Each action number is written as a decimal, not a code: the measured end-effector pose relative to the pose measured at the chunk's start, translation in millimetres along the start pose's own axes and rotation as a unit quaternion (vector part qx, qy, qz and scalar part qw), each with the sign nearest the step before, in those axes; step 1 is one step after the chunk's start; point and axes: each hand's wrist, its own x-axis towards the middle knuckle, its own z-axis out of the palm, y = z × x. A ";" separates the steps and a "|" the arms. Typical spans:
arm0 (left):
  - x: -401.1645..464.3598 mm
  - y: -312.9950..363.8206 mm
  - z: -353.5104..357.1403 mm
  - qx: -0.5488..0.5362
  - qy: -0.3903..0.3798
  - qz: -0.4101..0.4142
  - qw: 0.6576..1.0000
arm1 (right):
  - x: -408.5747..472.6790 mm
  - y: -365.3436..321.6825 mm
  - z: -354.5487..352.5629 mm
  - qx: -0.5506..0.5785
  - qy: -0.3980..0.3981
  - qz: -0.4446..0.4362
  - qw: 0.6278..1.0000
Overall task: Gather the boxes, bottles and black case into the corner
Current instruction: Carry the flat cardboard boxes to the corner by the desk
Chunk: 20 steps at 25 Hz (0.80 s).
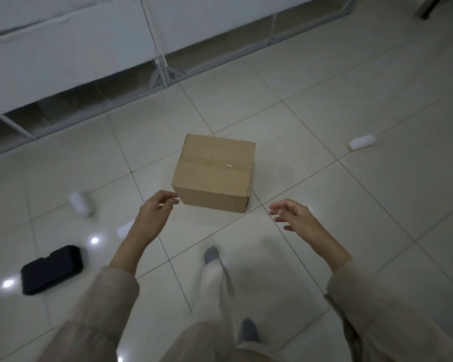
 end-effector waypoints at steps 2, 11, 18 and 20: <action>39.3 3.2 9.4 -0.006 0.000 -0.012 1.000 | 44.8 -6.2 3.6 0.006 0.013 0.013 1.000; 255.0 -33.5 60.2 0.064 -0.020 -0.051 0.996 | 273.9 -1.6 55.4 0.046 0.096 0.062 0.992; 414.2 -127.0 136.8 0.166 0.024 -0.098 0.981 | 451.3 102.2 81.3 -0.017 0.162 0.093 0.982; 446.2 -154.0 156.6 0.197 0.041 -0.114 0.973 | 485.5 130.6 85.0 -0.028 0.177 0.081 0.980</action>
